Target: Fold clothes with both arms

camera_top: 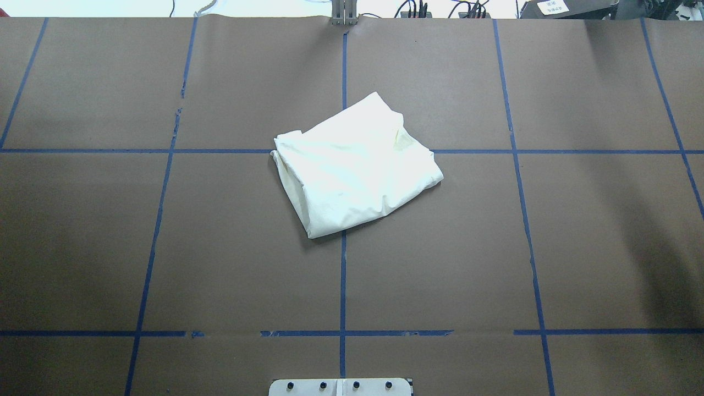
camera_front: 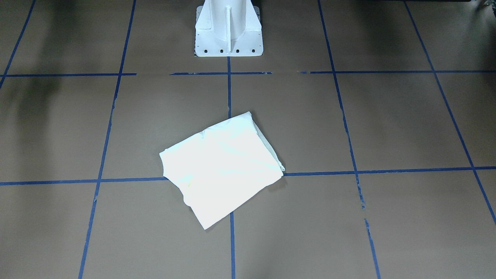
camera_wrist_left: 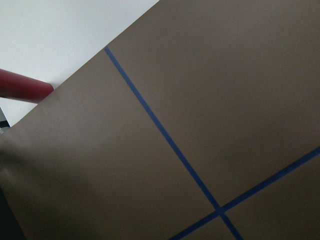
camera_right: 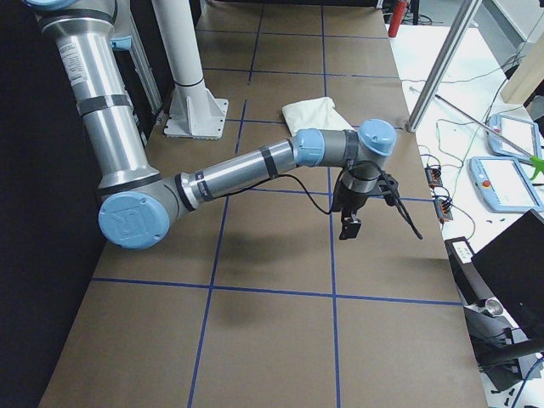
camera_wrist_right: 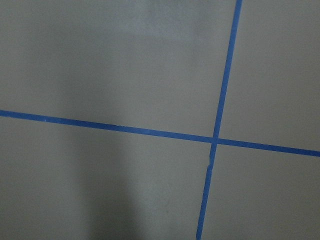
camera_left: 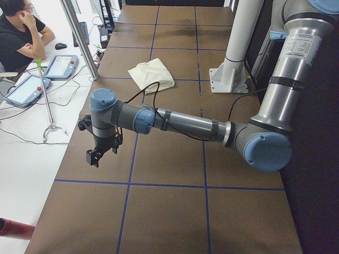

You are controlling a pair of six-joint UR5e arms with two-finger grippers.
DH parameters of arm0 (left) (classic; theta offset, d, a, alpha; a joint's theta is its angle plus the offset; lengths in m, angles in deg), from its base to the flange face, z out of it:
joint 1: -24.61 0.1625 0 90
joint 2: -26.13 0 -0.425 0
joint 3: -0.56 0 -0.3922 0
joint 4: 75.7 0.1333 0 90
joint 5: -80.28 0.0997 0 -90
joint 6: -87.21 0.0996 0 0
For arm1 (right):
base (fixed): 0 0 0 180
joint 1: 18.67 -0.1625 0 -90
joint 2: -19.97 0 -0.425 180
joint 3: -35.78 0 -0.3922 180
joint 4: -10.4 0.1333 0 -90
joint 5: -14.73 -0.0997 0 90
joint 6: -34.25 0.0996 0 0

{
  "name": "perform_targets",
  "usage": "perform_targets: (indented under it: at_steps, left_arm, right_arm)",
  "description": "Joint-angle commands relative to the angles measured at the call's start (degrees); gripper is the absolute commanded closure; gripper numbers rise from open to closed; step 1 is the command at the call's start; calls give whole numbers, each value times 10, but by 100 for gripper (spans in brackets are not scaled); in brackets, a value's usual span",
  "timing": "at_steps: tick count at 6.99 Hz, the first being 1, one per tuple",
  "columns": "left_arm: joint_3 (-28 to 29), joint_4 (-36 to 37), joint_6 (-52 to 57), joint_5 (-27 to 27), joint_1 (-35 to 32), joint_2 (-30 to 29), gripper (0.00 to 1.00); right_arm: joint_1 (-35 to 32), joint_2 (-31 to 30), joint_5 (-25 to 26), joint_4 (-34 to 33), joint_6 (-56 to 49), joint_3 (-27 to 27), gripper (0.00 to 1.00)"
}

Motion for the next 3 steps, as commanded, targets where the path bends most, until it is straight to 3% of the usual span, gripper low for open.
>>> perform_targets:
  at_steps: [1, 2, 3]
  left_arm:
    - [-19, -24, 15, -47, -12, 42, 0]
    - [-4, -37, 16, -39, -12, 74, 0]
    - [27, -38, -30, -36, -13, 62, 0]
  right_arm:
    - [-17, -46, -46, 35, -17, -18, 0]
    - [-17, -69, -47, 51, -21, -13, 0]
    - [-17, -86, -50, 62, -19, -15, 0]
